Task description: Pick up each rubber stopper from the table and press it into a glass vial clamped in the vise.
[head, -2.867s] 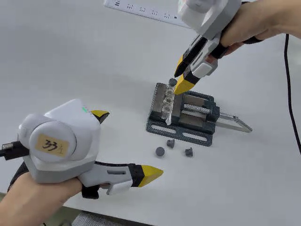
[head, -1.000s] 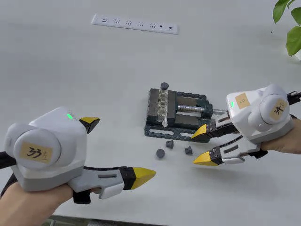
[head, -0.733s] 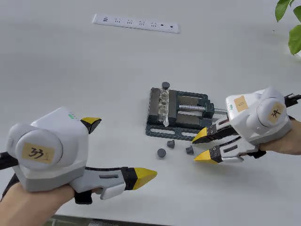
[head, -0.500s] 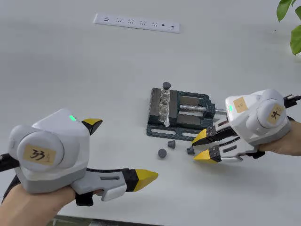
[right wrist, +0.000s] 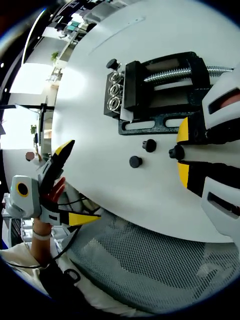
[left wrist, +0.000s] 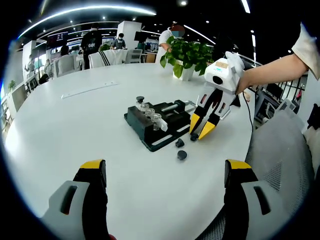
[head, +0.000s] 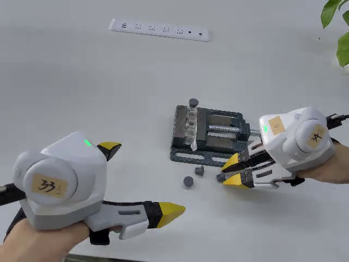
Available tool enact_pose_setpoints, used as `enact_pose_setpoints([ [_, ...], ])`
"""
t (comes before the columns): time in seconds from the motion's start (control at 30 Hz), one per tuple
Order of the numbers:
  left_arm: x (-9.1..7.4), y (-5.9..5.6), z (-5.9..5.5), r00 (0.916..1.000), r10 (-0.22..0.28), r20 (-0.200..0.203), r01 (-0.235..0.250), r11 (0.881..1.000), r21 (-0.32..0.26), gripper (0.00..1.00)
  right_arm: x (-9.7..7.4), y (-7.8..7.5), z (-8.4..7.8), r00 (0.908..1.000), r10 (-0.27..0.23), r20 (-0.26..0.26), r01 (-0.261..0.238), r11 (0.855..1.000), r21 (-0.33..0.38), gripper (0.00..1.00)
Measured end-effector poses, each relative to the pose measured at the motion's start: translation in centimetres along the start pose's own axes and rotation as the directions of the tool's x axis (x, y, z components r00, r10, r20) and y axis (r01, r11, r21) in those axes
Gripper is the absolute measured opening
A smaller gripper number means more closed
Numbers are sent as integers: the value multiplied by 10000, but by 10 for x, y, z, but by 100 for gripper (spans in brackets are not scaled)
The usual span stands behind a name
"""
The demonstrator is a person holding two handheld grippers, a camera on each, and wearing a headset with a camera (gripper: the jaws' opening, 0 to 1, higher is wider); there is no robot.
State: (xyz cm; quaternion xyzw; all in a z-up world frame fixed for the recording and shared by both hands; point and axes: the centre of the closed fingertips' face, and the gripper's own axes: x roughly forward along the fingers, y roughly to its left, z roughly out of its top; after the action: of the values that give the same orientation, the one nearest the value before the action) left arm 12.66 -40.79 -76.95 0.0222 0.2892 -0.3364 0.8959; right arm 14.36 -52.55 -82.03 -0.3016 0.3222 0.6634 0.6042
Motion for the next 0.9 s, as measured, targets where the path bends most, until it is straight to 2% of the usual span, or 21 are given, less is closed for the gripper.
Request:
enact_pose_setpoints([
  [0.13,4,-6,0,9996,-228,-138,234,9987,450,94,-8,2,8,10000,-71,37,71,10000,-42,7],
  [0.17,6,-8,1,9994,-290,-204,307,9955,892,94,-12,3,11,10000,-62,-17,61,10000,-55,7],
  [0.27,11,-15,3,9977,-559,-382,616,9835,1699,87,-20,6,17,9997,-111,-218,107,9998,-174,7],
  [0.4,20,-26,12,9947,-939,-412,1008,9691,2251,76,-30,8,25,9982,-225,-556,195,9984,-534,7],
  [0.63,33,-44,30,9870,-1546,-428,1604,9531,2565,64,-46,13,47,9969,-376,-685,271,9887,-1477,7],
  [0.8,41,-52,42,9807,-1903,-438,1948,9370,2900,49,-56,18,55,9935,-379,-1070,104,9690,-2468,7],
  [0.9,44,-59,46,9728,-2236,-601,2313,9263,2973,41,-59,22,61,9905,-376,-1325,-34,9551,-2963,7],
])
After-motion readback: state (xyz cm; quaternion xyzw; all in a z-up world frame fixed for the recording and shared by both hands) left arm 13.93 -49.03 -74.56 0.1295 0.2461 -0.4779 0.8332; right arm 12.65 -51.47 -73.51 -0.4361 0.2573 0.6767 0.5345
